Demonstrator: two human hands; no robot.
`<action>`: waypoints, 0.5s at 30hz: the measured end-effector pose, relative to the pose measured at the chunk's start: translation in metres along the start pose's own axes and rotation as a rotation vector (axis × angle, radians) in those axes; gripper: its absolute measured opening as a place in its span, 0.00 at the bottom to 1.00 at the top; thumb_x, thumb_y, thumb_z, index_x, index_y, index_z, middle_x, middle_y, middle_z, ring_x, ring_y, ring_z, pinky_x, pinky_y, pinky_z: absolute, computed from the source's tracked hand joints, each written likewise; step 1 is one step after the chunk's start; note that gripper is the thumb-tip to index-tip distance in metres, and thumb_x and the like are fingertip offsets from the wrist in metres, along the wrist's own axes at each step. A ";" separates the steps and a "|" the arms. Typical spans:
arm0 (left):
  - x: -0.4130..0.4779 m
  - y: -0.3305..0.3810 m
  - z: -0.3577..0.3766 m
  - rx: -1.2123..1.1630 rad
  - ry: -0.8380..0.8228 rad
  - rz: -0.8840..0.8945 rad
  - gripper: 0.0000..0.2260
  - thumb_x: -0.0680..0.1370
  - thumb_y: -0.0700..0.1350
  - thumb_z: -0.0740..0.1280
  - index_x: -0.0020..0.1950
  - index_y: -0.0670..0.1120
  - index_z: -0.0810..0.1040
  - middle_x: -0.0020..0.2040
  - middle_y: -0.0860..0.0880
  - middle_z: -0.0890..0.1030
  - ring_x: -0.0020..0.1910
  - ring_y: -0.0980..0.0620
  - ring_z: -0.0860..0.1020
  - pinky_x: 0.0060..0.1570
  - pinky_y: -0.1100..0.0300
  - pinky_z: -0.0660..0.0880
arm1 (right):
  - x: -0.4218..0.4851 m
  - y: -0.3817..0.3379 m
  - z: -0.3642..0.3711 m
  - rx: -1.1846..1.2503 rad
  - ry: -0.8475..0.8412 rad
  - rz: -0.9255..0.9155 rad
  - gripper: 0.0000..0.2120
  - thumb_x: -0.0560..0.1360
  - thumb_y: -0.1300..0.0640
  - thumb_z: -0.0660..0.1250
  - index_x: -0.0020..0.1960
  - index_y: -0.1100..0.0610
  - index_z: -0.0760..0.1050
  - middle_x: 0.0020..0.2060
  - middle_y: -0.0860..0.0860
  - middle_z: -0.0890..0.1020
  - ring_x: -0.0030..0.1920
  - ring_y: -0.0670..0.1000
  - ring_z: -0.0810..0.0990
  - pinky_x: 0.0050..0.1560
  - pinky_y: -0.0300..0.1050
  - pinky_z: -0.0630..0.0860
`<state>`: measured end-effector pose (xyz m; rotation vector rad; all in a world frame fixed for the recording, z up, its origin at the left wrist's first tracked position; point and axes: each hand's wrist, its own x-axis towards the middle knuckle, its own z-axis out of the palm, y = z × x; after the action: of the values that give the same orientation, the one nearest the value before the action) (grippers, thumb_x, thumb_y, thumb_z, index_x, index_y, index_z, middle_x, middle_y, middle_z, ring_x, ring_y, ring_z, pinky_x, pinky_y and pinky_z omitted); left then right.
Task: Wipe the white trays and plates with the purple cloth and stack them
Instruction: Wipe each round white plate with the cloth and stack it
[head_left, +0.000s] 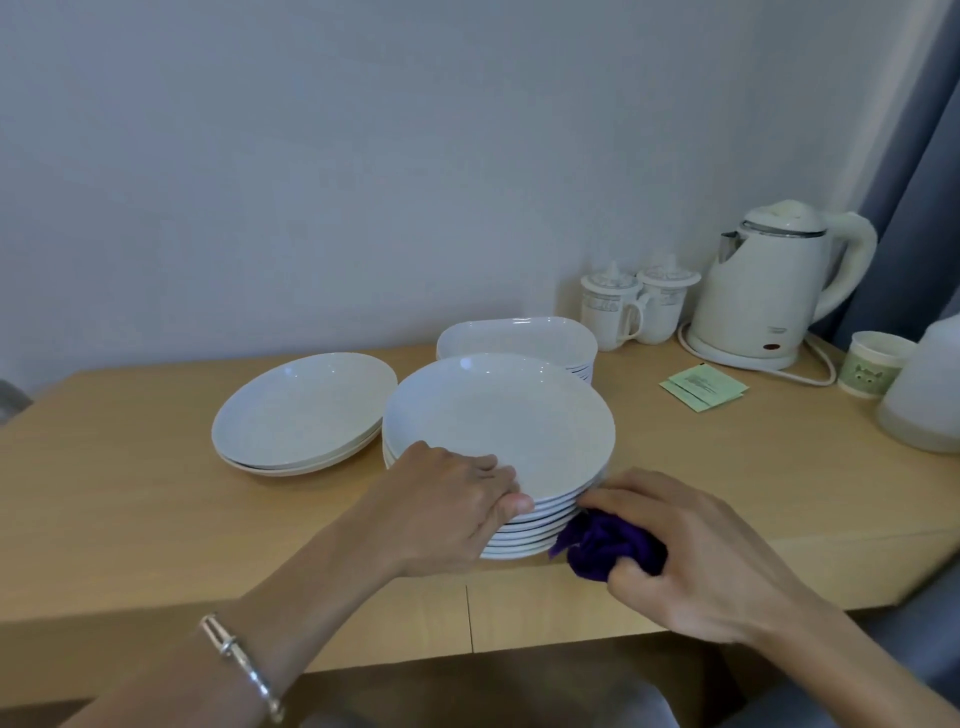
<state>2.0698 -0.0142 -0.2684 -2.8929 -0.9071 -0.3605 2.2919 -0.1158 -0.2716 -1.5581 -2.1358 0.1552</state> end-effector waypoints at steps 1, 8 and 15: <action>0.001 0.000 -0.001 -0.001 -0.001 0.002 0.53 0.65 0.67 0.17 0.62 0.52 0.75 0.60 0.55 0.79 0.61 0.53 0.76 0.43 0.56 0.70 | 0.000 0.000 0.000 -0.006 0.001 -0.006 0.27 0.64 0.45 0.57 0.61 0.46 0.77 0.52 0.36 0.77 0.51 0.39 0.73 0.47 0.29 0.70; -0.001 -0.001 0.001 0.000 0.011 0.026 0.52 0.66 0.66 0.17 0.63 0.53 0.74 0.60 0.56 0.78 0.61 0.54 0.75 0.44 0.56 0.71 | 0.000 -0.001 -0.003 0.017 0.023 -0.025 0.24 0.65 0.48 0.60 0.59 0.48 0.79 0.52 0.39 0.79 0.50 0.39 0.76 0.45 0.34 0.76; 0.002 0.007 -0.014 -0.009 0.187 0.068 0.41 0.77 0.64 0.29 0.49 0.49 0.80 0.39 0.54 0.81 0.39 0.51 0.80 0.27 0.64 0.60 | 0.005 -0.006 -0.007 -0.051 0.020 -0.043 0.23 0.65 0.46 0.59 0.57 0.48 0.79 0.49 0.40 0.80 0.48 0.43 0.76 0.41 0.38 0.77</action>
<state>2.0729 -0.0214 -0.2546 -2.8288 -0.7774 -0.6179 2.2884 -0.1149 -0.2617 -1.5339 -2.1711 0.0711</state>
